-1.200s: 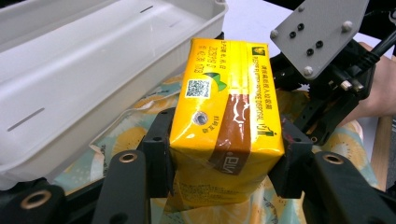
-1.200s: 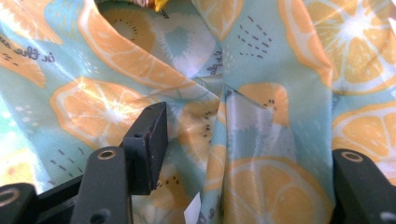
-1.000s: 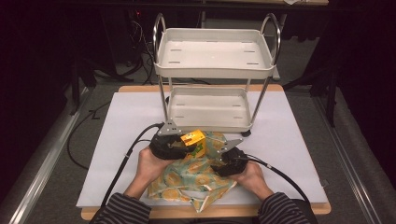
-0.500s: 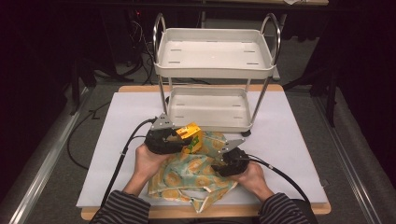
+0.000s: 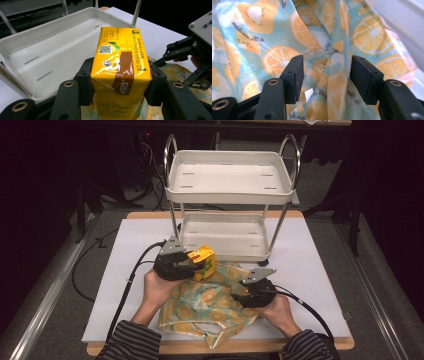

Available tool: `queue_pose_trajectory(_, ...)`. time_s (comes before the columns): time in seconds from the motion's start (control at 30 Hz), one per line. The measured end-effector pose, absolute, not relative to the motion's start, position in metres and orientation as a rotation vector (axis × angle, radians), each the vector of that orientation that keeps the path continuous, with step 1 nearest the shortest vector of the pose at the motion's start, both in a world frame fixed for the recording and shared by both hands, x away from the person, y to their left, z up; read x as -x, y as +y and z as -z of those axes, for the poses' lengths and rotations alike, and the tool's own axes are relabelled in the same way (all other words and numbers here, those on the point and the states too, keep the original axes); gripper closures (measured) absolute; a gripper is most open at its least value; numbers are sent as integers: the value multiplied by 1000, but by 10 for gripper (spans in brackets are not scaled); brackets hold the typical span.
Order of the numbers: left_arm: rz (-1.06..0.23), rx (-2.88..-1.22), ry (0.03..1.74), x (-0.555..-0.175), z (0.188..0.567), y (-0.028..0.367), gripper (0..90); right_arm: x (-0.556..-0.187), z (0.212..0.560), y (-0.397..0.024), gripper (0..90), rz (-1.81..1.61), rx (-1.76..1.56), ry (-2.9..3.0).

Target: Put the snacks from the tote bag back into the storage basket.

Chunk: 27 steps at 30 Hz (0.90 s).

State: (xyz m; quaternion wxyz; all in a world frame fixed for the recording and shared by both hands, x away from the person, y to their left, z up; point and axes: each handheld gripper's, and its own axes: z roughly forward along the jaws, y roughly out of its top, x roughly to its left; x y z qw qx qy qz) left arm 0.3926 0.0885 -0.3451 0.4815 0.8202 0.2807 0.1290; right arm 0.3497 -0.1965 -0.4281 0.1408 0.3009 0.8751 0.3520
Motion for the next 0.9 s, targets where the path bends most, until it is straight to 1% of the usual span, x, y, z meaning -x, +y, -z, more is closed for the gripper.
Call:
queue_pose_trajectory(0.07, -321, -1997, 683, -393, 343, 88, 517, -347, 423, -200, 467, -1034, -863, 2510)
queue_pose_trajectory(0.17, -328, -1980, 681, -394, 339, 88, 516, -343, 416, -205, 501, -1063, -861, 2487)
queue_pose_trajectory(0.53, -368, -1977, 686, -398, 331, 88, 517, -337, 406, -231, 605, -1112, -911, 2396)
queue_pose_trajectory(0.73, -382, -1967, 702, -404, 331, 88, 517, -335, 406, -246, 621, -1085, -965, 2380)
queue_pose_trajectory(0.9, -397, -1958, 717, -410, 331, 88, 517, -334, 404, -260, 623, -1147, -1008, 2336)
